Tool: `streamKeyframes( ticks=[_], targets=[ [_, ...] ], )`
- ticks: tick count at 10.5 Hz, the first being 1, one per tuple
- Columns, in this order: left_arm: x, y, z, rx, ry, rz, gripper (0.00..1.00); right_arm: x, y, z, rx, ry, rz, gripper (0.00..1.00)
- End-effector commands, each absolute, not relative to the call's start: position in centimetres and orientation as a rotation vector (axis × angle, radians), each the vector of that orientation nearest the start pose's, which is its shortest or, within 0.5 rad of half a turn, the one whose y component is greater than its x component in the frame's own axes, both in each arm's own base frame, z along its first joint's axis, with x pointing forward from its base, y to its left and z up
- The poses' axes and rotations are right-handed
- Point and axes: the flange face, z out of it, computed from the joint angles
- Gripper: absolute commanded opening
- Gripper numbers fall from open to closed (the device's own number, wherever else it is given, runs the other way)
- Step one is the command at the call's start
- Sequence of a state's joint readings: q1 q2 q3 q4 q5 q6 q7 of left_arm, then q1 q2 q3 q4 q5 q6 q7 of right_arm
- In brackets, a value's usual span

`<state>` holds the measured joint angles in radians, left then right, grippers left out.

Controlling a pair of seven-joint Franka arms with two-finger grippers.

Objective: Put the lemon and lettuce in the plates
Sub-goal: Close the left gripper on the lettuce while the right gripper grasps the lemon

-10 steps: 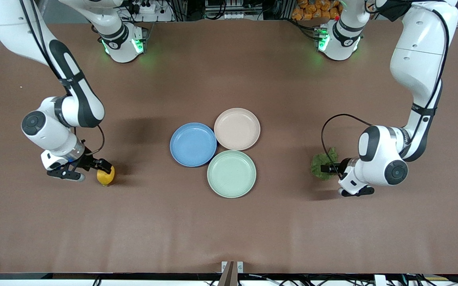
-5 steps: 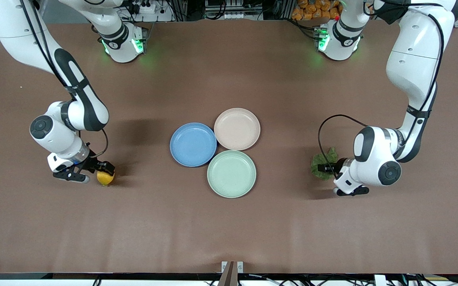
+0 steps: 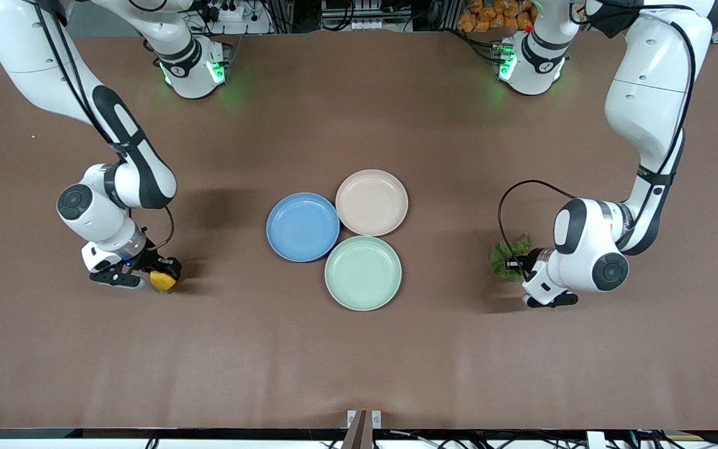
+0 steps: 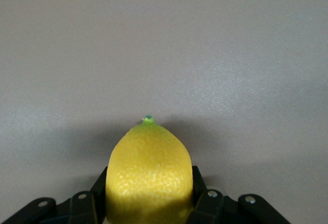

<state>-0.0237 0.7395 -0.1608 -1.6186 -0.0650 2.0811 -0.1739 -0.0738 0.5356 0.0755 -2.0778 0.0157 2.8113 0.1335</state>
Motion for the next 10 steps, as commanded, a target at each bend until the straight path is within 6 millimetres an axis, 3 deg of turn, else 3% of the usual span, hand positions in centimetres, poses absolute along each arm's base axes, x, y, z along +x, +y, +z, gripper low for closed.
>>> streamKeyframes(
  ticks=[1,3,5,7,10],
  targets=[
    [65.5,-11.4,18.9,-3.227,-0.038,0.443,0.04,61.0,0.6,20.4,-3.062,0.225,-0.335,0.00],
    [65.7,-11.8,20.8,-3.237,-0.049,0.425,0.00,61.0,2.2,22.6,-3.059,0.257,-0.294,0.00],
    [66.5,-12.2,25.2,-3.243,-0.044,0.390,0.00,61.0,4.8,24.2,-3.049,0.306,-0.269,0.00],
    [66.7,-14.3,28.3,-3.258,-0.111,0.463,0.00,60.9,9.3,25.6,-3.022,0.405,-0.246,0.00],
    [65.1,-19.4,31.2,-3.340,-0.312,0.595,0.00,59.3,18.9,26.6,-2.960,0.591,-0.211,0.00]
  ],
)
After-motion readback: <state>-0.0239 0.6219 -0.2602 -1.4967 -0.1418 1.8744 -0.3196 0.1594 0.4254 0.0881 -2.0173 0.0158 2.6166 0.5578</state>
